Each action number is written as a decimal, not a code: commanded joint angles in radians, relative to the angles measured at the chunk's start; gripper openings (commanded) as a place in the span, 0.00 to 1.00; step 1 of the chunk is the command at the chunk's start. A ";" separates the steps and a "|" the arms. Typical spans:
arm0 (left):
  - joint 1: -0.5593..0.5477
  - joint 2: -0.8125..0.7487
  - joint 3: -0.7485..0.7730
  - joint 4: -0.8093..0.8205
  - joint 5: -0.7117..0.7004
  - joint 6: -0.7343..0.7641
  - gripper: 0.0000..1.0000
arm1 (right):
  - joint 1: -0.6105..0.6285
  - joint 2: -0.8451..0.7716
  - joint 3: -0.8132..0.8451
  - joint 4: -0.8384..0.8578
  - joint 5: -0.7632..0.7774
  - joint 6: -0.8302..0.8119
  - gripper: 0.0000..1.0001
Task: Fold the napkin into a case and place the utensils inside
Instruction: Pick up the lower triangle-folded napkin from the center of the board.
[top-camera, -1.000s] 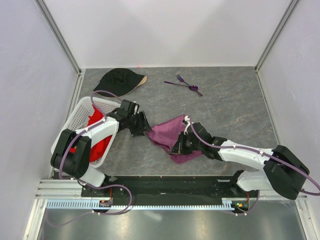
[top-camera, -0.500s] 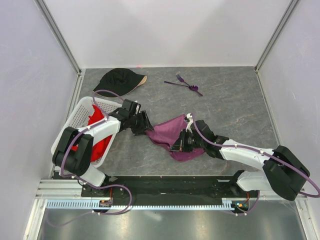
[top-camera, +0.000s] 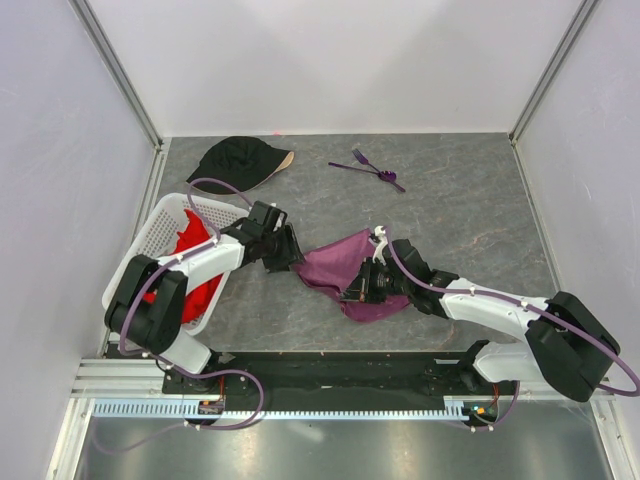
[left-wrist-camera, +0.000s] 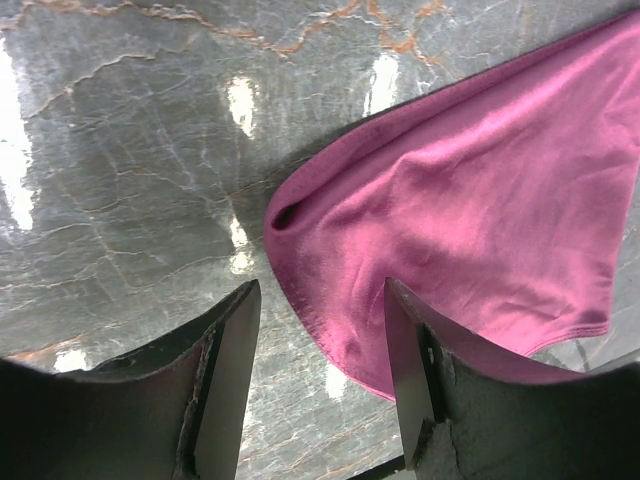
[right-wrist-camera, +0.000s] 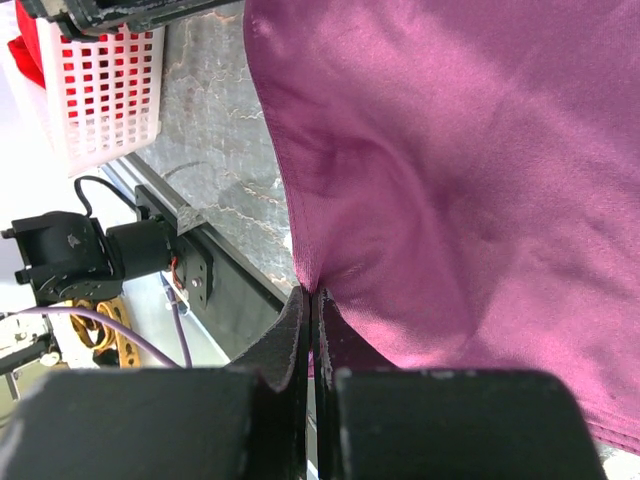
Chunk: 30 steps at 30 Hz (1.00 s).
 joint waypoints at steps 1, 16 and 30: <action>-0.002 0.018 -0.007 0.017 -0.019 -0.067 0.59 | -0.002 -0.023 0.005 0.044 -0.019 -0.002 0.00; -0.002 0.041 -0.054 0.171 -0.034 -0.115 0.56 | -0.005 -0.018 0.016 0.045 -0.042 -0.011 0.00; 0.004 -0.012 0.037 -0.035 -0.201 0.018 0.10 | 0.036 0.003 -0.056 0.108 -0.127 -0.033 0.00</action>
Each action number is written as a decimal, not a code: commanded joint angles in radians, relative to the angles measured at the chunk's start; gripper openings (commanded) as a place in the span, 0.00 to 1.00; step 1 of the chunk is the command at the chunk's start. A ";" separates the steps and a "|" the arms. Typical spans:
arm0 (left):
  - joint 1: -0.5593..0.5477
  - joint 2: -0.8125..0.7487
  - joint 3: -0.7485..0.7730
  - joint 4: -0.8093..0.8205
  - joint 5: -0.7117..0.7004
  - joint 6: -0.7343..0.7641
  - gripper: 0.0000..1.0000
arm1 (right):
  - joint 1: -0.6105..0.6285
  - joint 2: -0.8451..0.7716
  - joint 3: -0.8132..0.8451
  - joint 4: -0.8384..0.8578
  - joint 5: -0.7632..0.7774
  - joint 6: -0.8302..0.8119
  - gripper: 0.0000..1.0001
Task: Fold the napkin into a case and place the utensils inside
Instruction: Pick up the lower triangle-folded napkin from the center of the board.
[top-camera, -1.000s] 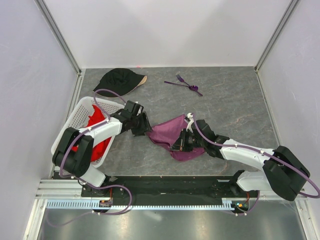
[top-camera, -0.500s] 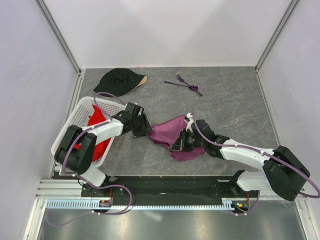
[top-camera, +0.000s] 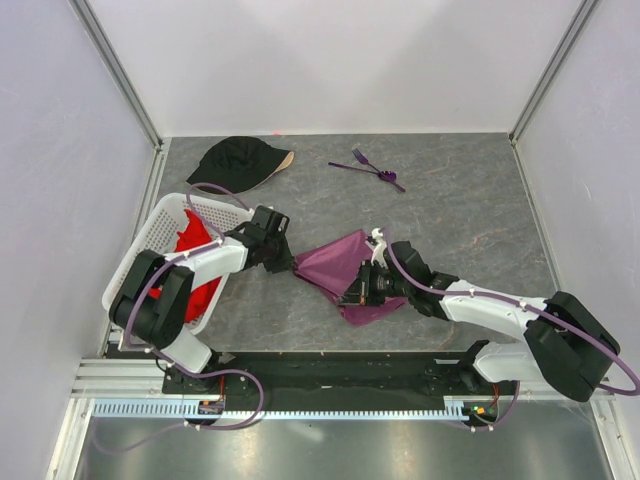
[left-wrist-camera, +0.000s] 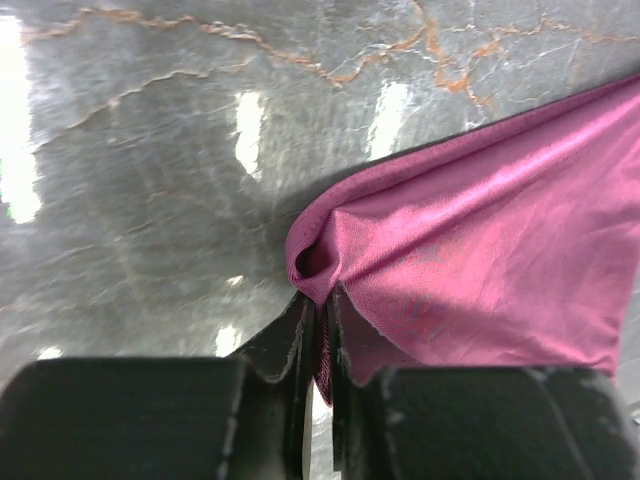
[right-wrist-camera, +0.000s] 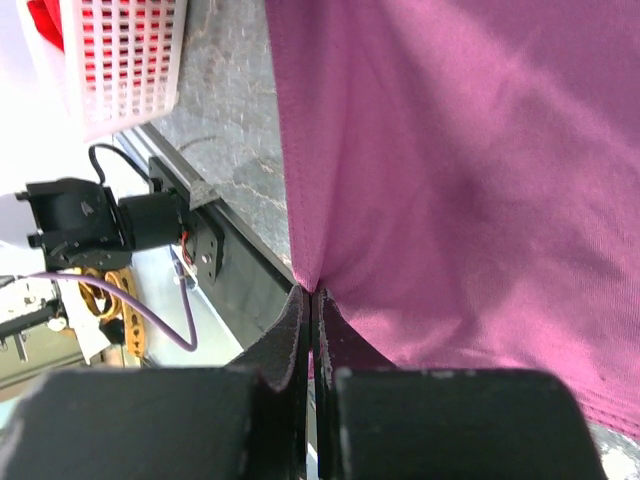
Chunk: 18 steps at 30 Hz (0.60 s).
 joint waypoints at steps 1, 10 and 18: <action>0.007 -0.055 0.116 -0.154 -0.126 0.098 0.07 | 0.039 0.014 -0.048 0.085 -0.064 -0.007 0.00; -0.016 -0.038 0.234 -0.329 -0.122 0.109 0.02 | 0.077 0.131 -0.194 0.500 -0.167 0.230 0.00; -0.112 0.164 0.470 -0.468 -0.309 0.008 0.02 | -0.050 0.107 -0.294 0.495 -0.219 0.229 0.00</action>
